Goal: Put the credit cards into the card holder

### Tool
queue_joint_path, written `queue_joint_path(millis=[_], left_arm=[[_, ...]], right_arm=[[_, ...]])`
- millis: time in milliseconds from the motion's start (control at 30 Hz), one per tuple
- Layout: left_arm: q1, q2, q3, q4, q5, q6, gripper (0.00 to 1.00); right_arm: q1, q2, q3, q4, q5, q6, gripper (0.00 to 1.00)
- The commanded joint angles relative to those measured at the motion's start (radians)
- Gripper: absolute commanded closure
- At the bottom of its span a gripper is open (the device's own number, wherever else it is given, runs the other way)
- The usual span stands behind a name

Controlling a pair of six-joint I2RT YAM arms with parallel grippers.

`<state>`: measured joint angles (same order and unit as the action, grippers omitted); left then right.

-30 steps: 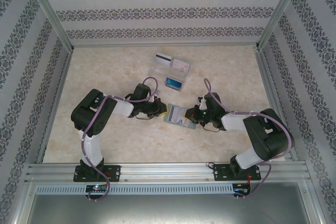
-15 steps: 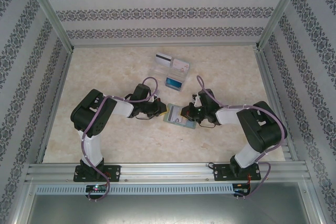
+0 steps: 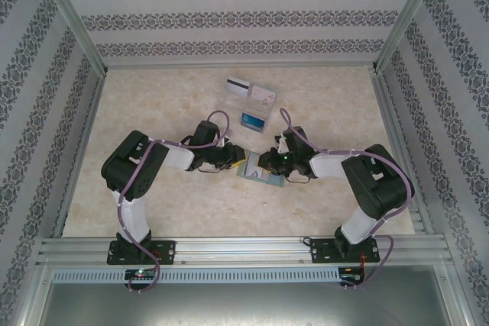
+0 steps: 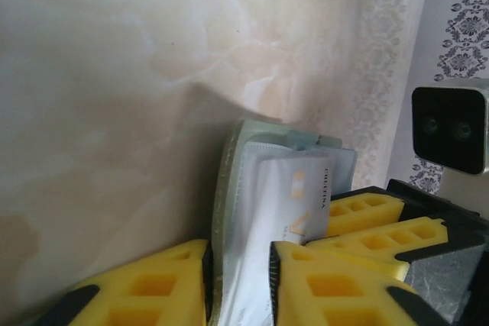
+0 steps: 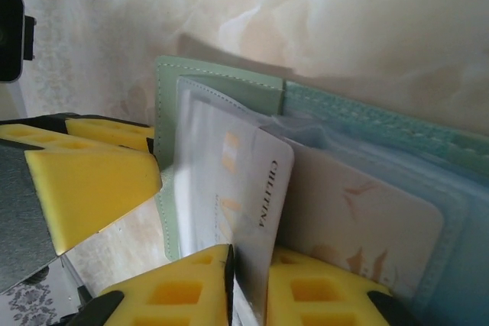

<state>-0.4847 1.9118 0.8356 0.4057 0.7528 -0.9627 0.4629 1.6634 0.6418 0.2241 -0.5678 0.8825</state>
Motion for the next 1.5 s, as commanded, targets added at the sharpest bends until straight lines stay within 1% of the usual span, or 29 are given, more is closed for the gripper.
queue_joint_path(millis=[0,67,133,167,200,300,400,500,600,767,1000,1067,1233,1333,1467], left_arm=[[-0.030,0.020,-0.001,-0.007,-0.013,0.010,0.68],[-0.031,0.024,0.001,-0.005,-0.009,0.007,0.68],[-0.034,0.026,0.001,-0.001,-0.004,0.004,0.71],[-0.036,0.028,0.001,0.002,-0.003,0.002,0.75],[-0.037,0.029,0.003,0.007,-0.001,0.001,0.81],[-0.038,0.036,-0.002,0.025,0.004,-0.005,0.93],[-0.035,0.047,-0.002,0.033,0.004,-0.009,1.00],[-0.028,0.041,-0.006,0.028,-0.005,-0.010,1.00],[-0.019,0.025,-0.007,0.002,-0.015,0.004,1.00],[-0.010,0.007,-0.004,-0.040,-0.024,0.030,1.00],[-0.008,0.007,0.001,-0.044,-0.021,0.028,1.00],[-0.008,0.004,0.006,-0.046,-0.020,0.030,1.00],[-0.011,-0.002,0.027,-0.076,-0.021,0.040,1.00],[-0.016,-0.003,0.036,-0.094,-0.027,0.047,1.00],[-0.021,-0.004,0.025,-0.099,-0.042,0.046,1.00]], right_arm=[[0.032,0.033,0.004,-0.049,0.020,-0.043,0.78],[0.035,0.040,0.013,-0.049,0.016,-0.043,0.76],[0.035,0.047,0.018,-0.049,0.014,-0.046,0.73],[0.036,0.047,0.019,-0.054,0.015,-0.050,0.72],[0.035,0.045,0.023,-0.067,0.019,-0.058,0.71],[0.035,0.026,0.030,-0.115,0.036,-0.085,0.62],[0.036,-0.007,0.045,-0.200,0.076,-0.129,0.53],[0.036,-0.050,0.067,-0.323,0.151,-0.193,0.48],[0.027,-0.077,0.083,-0.415,0.202,-0.247,0.46],[-0.007,-0.112,0.071,-0.462,0.208,-0.278,0.46],[-0.031,-0.132,0.076,-0.513,0.233,-0.318,0.45],[-0.035,-0.138,0.082,-0.521,0.232,-0.323,0.45],[-0.043,-0.187,0.116,-0.535,0.171,-0.311,0.45],[-0.077,-0.239,0.114,-0.549,0.140,-0.299,0.44],[-0.142,-0.276,0.059,-0.534,0.099,-0.293,0.43]])
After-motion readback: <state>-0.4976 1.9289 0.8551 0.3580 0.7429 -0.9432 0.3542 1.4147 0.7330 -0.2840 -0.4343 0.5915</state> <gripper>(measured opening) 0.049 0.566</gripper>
